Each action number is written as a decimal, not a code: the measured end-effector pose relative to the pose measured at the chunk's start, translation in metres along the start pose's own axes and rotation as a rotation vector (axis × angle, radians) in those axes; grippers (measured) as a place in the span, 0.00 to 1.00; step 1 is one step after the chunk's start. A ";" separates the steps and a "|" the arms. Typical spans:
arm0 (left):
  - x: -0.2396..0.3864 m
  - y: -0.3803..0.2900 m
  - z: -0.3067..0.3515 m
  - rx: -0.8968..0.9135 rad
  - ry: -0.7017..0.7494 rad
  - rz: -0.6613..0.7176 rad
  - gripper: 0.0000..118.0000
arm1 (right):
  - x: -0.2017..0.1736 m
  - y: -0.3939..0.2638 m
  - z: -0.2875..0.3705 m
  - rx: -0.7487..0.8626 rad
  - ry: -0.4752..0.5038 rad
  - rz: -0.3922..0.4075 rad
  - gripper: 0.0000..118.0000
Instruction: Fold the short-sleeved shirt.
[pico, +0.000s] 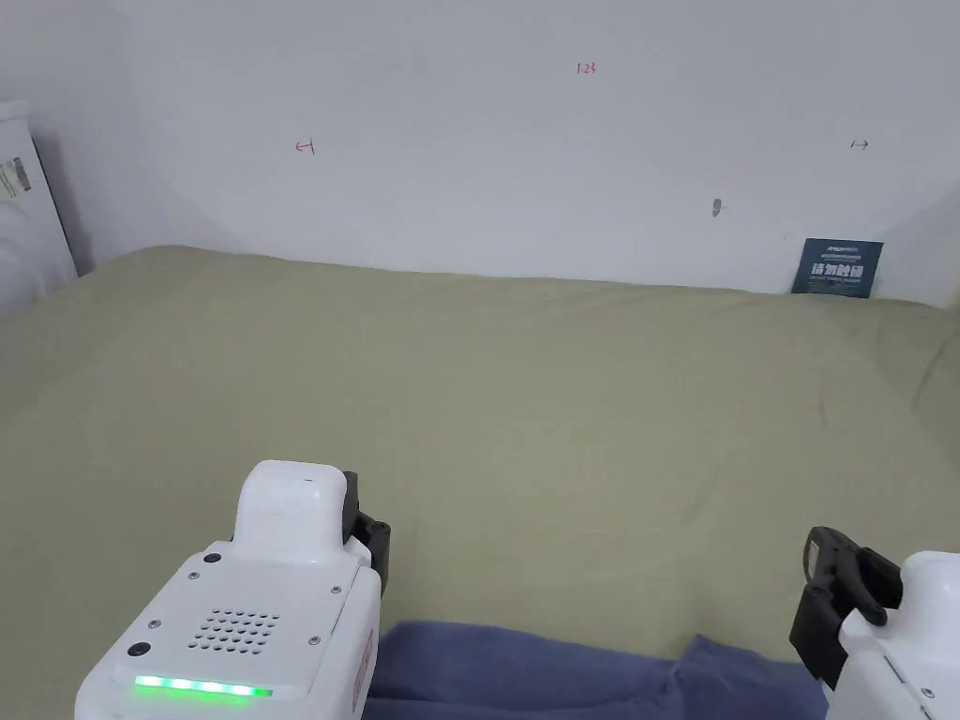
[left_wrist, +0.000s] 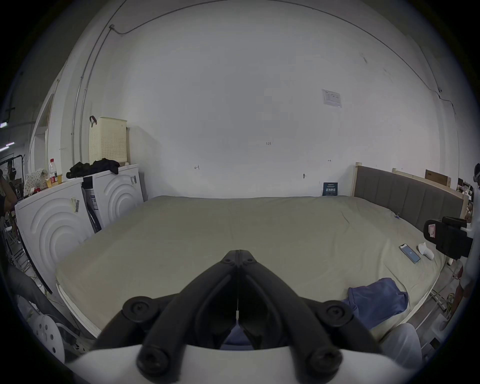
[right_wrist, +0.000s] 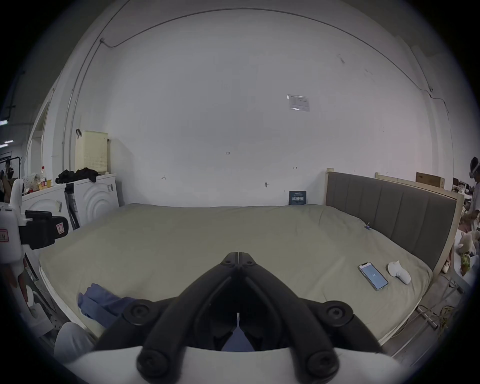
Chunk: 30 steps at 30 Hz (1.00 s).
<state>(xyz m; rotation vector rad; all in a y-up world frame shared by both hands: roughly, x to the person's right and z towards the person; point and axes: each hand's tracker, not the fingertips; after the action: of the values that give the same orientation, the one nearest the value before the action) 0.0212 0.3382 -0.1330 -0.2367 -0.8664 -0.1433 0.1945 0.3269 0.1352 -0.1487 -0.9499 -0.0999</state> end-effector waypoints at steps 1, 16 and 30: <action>-0.002 0.001 0.000 -0.002 0.003 0.000 0.00 | -0.001 -0.002 0.000 0.000 -0.001 0.000 0.01; -0.177 -0.035 -0.080 -0.557 -0.264 0.410 0.00 | -0.016 -0.020 -0.013 -0.101 -0.002 0.023 0.01; -0.228 -0.110 -0.179 -0.904 -0.578 0.628 0.99 | -0.032 -0.042 -0.022 -0.260 0.037 0.039 0.01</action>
<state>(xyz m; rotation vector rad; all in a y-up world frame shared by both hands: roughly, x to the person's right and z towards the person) -0.0167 0.1919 -0.4037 -1.4323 -1.2120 0.1438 0.1874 0.2823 0.1002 -0.4033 -0.8939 -0.1896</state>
